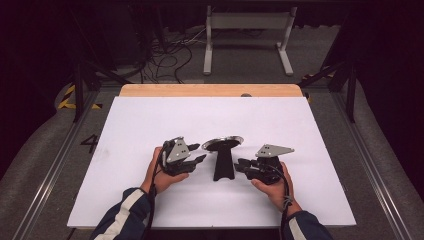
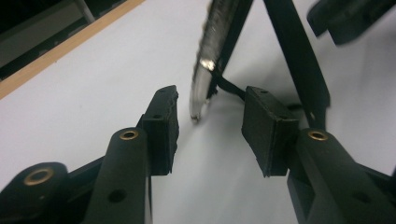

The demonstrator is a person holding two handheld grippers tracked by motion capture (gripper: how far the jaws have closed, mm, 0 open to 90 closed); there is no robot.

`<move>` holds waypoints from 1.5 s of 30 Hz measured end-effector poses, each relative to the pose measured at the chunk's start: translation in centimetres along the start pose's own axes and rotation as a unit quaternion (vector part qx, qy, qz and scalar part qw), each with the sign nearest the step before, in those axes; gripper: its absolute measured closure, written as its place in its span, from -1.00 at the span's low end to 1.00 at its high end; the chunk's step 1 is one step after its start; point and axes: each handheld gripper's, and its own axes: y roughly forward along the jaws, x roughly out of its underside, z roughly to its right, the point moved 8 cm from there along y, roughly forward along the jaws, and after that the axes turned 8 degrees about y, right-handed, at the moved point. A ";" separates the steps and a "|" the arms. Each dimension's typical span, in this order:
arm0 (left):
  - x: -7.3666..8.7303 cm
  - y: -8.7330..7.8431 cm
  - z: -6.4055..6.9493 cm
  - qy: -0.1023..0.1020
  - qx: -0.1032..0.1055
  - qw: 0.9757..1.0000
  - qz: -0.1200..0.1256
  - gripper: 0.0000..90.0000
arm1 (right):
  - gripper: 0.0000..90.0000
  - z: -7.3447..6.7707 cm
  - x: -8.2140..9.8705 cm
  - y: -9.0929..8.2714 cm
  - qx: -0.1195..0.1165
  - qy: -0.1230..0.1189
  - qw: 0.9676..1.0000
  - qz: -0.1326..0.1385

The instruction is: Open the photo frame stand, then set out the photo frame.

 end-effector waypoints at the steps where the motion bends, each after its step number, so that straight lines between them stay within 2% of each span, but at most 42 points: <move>1: 0.0 0.0 0.0 0.000 0.000 1.000 0.000 0.21 | 0.61 0.0 0.0 0.0 0.000 0.000 1.000 0.000; 2: 0.3 -0.5 0.2 0.000 0.001 1.000 -0.002 0.21 | 0.63 -0.1 -0.1 -0.2 0.002 -0.002 1.000 0.004; 4: 1.2 -2.0 0.7 -0.005 0.001 1.000 -0.010 0.07 | 0.67 -0.2 -0.3 -0.7 0.010 -0.012 1.000 0.015; 5: 1.2 -2.0 0.7 -0.005 0.001 1.000 -0.010 0.01 | 0.67 -0.2 -0.3 -0.7 0.010 -0.012 1.000 0.015; 6: 1.7 -2.7 1.0 -0.010 0.002 1.000 -0.019 -0.04 | 0.68 -0.2 -0.5 -0.9 0.014 -0.017 1.000 0.020; 8: 2.0 -3.2 1.2 -0.013 -0.002 1.000 -0.021 -0.07 | 0.69 -0.3 -0.5 -1.0 0.016 -0.018 0.999 0.023; 11: 3.0 -4.5 1.7 -0.020 -0.006 0.999 -0.029 -0.26 | 0.71 -0.5 -0.7 -1.2 0.025 -0.033 0.999 0.026; 13: 3.8 -5.4 1.9 -0.033 -0.008 0.999 -0.029 -0.32 | 0.71 -0.7 -0.7 -1.3 0.028 -0.042 0.998 0.027; 16: 5.0 -6.0 2.1 -0.044 -0.009 0.998 -0.040 -0.37 | 0.76 -0.9 -0.8 -1.6 0.030 -0.048 0.998 0.030; 19: 5.9 -6.3 2.1 -0.047 -0.012 0.998 -0.051 -0.38 | 0.83 -1.2 -0.9 -1.6 0.030 -0.053 0.998 0.033; 23: 6.2 -6.4 1.9 -0.056 -0.008 0.997 -0.050 -0.43 | 0.92 -1.7 -1.0 -1.5 0.028 -0.060 0.997 0.033; 29: 6.1 -6.0 1.6 -0.051 -0.006 0.997 -0.054 -0.47 | 1.00 -2.7 -1.0 -1.4 0.030 -0.076 0.996 0.041; 32: 5.9 -5.3 1.4 -0.053 -0.006 0.997 -0.053 -0.47 | 1.00 -3.0 -0.9 -1.3 0.028 -0.077 0.996 0.042; 35: 5.4 -4.2 0.5 -0.045 -0.015 0.997 -0.055 -0.46 | 1.00 -3.3 -1.1 -1.1 0.029 -0.075 0.996 0.048; 37: 4.9 -3.6 -0.3 -0.052 -0.025 0.997 -0.048 -0.44 | 1.00 -3.7 -1.1 -0.7 0.027 -0.075 0.996 0.047; 39: 4.4 -2.8 -1.1 -0.065 -0.021 0.997 -0.041 -0.40 | 1.00 -4.1 -1.1 -0.1 0.027 -0.078 0.996 0.045; 40: 4.4 -2.8 -1.1 -0.065 -0.021 0.997 -0.041 -0.40 | 1.00 -4.1 -1.1 -0.1 0.027 -0.078 0.996 0.045; 42: 3.6 -1.8 -1.9 -0.066 -0.026 0.997 -0.030 -0.37 | 1.00 -4.7 -1.0 0.6 0.032 -0.086 0.995 0.040; 45: 2.2 -0.3 -2.3 -0.064 -0.017 0.998 -0.016 -0.29 | 1.00 -5.4 -1.0 1.4 0.042 -0.094 0.994 0.046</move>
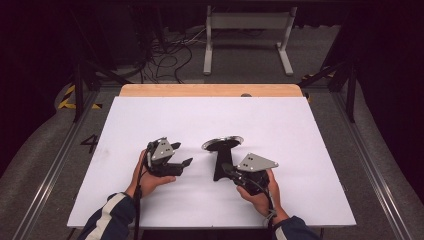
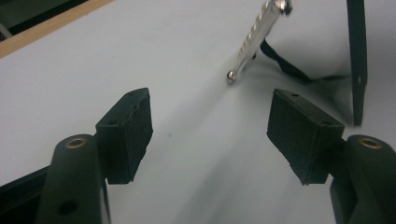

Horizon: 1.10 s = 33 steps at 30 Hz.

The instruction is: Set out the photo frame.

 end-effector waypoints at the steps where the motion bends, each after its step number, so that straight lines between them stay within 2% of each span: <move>1: -0.3 0.3 0.1 -0.002 0.007 1.000 0.003 -0.24 | 1.00 -0.2 0.0 0.2 0.004 -0.001 1.000 0.001; 2: -0.8 0.9 0.2 0.008 0.006 1.000 0.001 -0.24 | 1.00 -0.4 0.0 0.4 0.006 -0.003 1.000 0.002; 4: -1.5 1.7 0.5 0.013 0.016 1.000 0.009 -0.22 | 1.00 -1.1 -0.1 1.0 0.009 -0.003 1.000 0.006; 7: -1.7 2.5 0.6 0.020 0.018 1.000 0.004 -0.19 | 1.00 -1.7 0.0 1.7 0.015 -0.011 1.000 0.002; 8: -1.8 2.9 0.7 0.019 0.027 0.999 0.006 -0.16 | 1.00 -1.8 0.1 2.0 0.019 -0.013 1.000 0.000; 12: -2.4 4.4 0.7 0.016 0.025 1.000 -0.002 -0.07 | 1.00 -2.2 0.7 3.2 0.035 -0.006 0.999 -0.008; 14: -2.4 4.8 0.7 0.017 0.029 0.999 -0.006 -0.08 | 1.00 -2.3 0.9 3.4 0.043 -0.009 0.999 -0.010; 16: -2.4 5.4 1.1 0.020 0.038 0.999 -0.008 0.00 | 1.00 -2.5 1.1 3.7 0.054 -0.009 0.998 -0.011; 17: -2.5 5.5 1.1 0.027 0.036 0.999 -0.007 0.05 | 1.00 -2.6 1.2 3.8 0.061 -0.015 0.998 -0.014; 18: -2.7 5.6 1.4 0.030 0.042 0.999 -0.001 0.06 | 1.00 -2.7 1.3 3.9 0.065 -0.018 0.998 -0.016; 21: -3.3 5.5 1.6 0.040 0.035 0.999 0.012 0.12 | 1.00 -2.9 1.7 4.1 0.074 -0.026 0.997 -0.024; 23: -4.2 5.0 1.9 0.045 0.026 0.998 0.031 0.14 | 1.00 -2.9 1.8 4.1 0.072 -0.020 0.997 -0.028; 25: -4.6 4.6 2.2 0.051 0.029 0.997 0.040 0.21 | 1.00 -3.0 1.7 4.1 0.071 -0.018 0.997 -0.024; 27: -4.6 4.7 2.5 0.060 0.035 0.997 0.034 0.33 | 1.00 -3.0 1.7 4.2 0.071 -0.016 0.997 -0.026; 33: -4.5 4.8 2.5 0.055 0.049 0.996 0.042 0.48 | 1.00 -2.9 1.9 4.4 0.061 -0.010 0.997 -0.034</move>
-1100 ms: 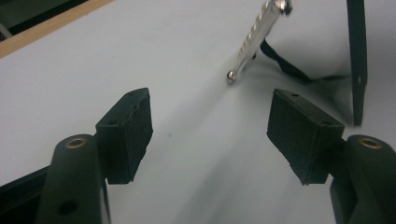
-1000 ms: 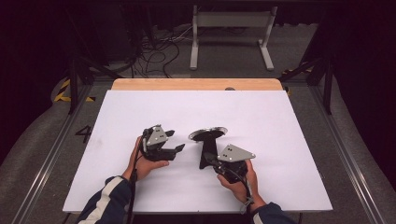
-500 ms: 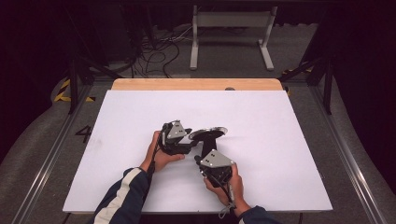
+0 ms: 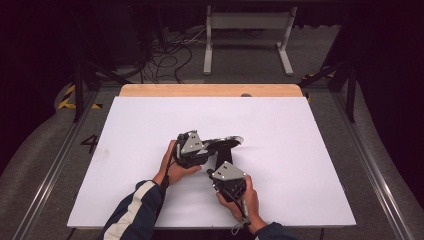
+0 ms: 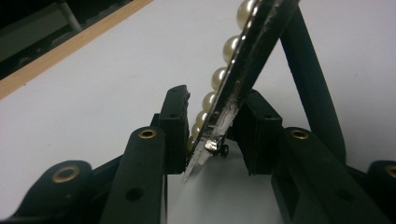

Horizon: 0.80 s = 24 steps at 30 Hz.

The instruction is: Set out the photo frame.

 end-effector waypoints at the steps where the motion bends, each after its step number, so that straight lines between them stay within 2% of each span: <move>1: 0.0 0.0 0.0 0.000 0.001 1.000 0.000 0.49 | 1.00 0.0 0.0 0.0 0.001 -0.005 1.000 -0.002; 9: 0.1 -0.2 0.3 0.012 -0.007 1.000 -0.013 0.55 | 1.00 0.4 0.3 0.1 0.015 -0.001 1.000 -0.011; 13: 0.0 -0.3 0.4 0.024 -0.012 0.999 -0.017 0.61 | 1.00 0.7 0.5 0.1 0.019 0.007 1.000 -0.016; 14: 0.0 -0.4 0.6 0.021 -0.013 1.000 -0.018 0.64 | 1.00 0.9 0.5 0.1 0.020 0.011 1.000 -0.017; 19: 0.1 -0.7 0.7 0.026 -0.022 0.999 -0.025 0.67 | 1.00 1.2 0.6 -0.1 0.013 0.020 1.000 -0.018; 24: 0.2 -0.9 1.0 0.029 -0.032 0.999 -0.033 0.67 | 1.00 1.1 0.7 -0.2 0.012 0.017 1.000 -0.020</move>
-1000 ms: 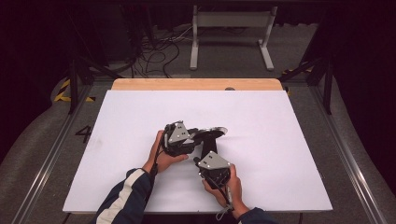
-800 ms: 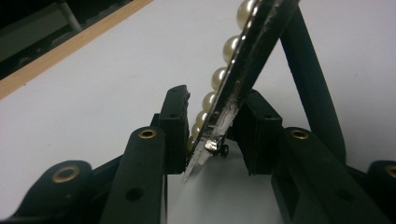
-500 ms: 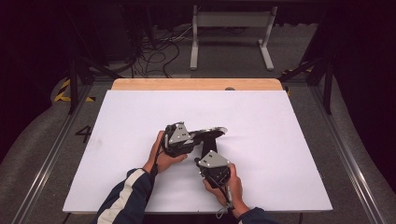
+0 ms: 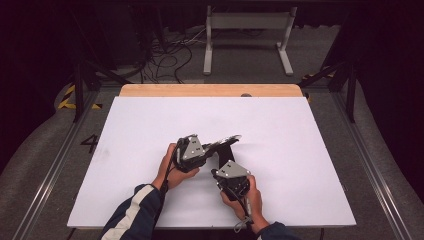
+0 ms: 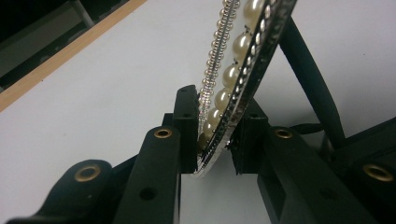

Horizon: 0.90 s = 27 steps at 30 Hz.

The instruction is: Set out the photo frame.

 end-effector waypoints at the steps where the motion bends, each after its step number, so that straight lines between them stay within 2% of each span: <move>1: 0.0 -0.1 0.0 0.000 0.000 1.000 -0.002 0.67 | 1.00 0.0 0.1 0.0 -0.001 -0.001 1.000 -0.001; 5: 0.1 -0.2 0.1 0.006 -0.003 1.000 -0.006 0.67 | 1.00 0.0 0.2 -0.1 -0.003 -0.002 1.000 -0.003; 10: 0.0 -0.2 0.2 0.002 0.000 1.000 -0.002 0.67 | 1.00 0.1 0.2 -0.2 -0.005 0.001 1.000 -0.005; 12: 0.0 -0.1 0.1 -0.007 0.000 1.000 0.004 0.64 | 1.00 0.3 0.2 -0.2 -0.007 0.006 1.000 -0.005; 16: 0.4 -0.1 -0.2 -0.025 0.005 1.000 0.010 0.45 | 1.00 0.7 0.2 -0.4 -0.007 0.008 1.000 -0.005; 18: 0.4 -0.2 0.0 -0.017 0.007 1.000 0.010 0.49 | 1.00 0.8 0.2 -0.4 -0.016 0.018 1.000 -0.006; 19: 0.3 -0.3 0.1 -0.015 0.010 1.000 0.014 0.57 | 1.00 0.8 0.2 -0.4 -0.015 0.017 1.000 -0.007; 21: 0.3 -0.4 0.1 -0.011 0.011 1.000 0.014 0.59 | 1.00 0.8 0.3 -0.4 -0.015 0.017 1.000 -0.007; 24: 0.3 -0.6 0.1 -0.013 0.018 1.000 0.021 0.61 | 1.00 0.9 0.3 -0.4 -0.019 0.020 1.000 -0.008; 26: 0.2 -0.9 0.1 0.002 0.011 1.000 0.015 0.63 | 1.00 1.0 0.3 -0.4 -0.020 0.021 1.000 -0.009; 27: 0.1 -1.0 0.2 0.003 0.011 1.000 0.016 0.63 | 1.00 1.0 0.3 -0.4 -0.020 0.021 1.000 -0.009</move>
